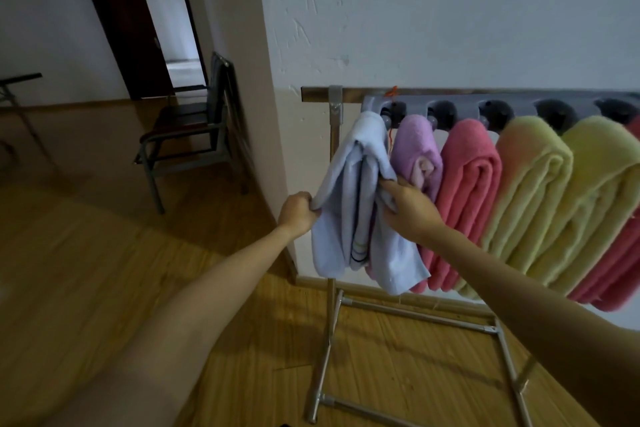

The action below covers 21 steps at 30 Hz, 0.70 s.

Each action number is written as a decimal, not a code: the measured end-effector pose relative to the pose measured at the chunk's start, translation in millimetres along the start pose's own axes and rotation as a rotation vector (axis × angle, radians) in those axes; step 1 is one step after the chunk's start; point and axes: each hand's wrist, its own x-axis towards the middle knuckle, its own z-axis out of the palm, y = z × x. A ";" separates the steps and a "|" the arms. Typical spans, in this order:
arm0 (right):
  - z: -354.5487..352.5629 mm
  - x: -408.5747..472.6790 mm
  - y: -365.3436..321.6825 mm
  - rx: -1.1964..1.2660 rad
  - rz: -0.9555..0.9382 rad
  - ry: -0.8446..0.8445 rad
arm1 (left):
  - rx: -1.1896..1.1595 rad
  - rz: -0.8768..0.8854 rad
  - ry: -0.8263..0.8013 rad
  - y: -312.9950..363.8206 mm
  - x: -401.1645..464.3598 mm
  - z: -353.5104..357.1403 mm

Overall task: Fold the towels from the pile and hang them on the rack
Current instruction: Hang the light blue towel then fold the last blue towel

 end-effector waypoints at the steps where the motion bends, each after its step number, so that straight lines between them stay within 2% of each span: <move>1: 0.3 0.4 0.1 0.004 -0.008 0.006 | 0.006 -0.031 0.063 -1.7 2.9 -1.5; 3: 1.6 1.0 0.7 0.011 -0.023 0.024 | -0.032 -0.084 0.190 -3.9 5.8 -2.9; 5: 3.0 1.0 2.0 0.022 -0.038 0.040 | -0.056 -0.121 0.229 -7.1 8.9 1.9; 11: 8.2 1.2 7.4 0.025 -0.059 0.056 | -0.112 0.051 -0.179 4.2 -1.7 19.8; 15: 8.1 -0.4 6.6 0.013 -0.085 0.082 | -0.270 0.059 -0.424 21.1 -9.0 21.0; 18: 7.4 -0.9 9.0 -0.008 -0.096 0.080 | -0.389 0.114 -0.449 27.4 -13.7 25.9; 21: 5.9 -1.2 12.1 -0.030 -0.104 0.074 | -0.341 0.146 -0.390 39.0 -24.0 31.4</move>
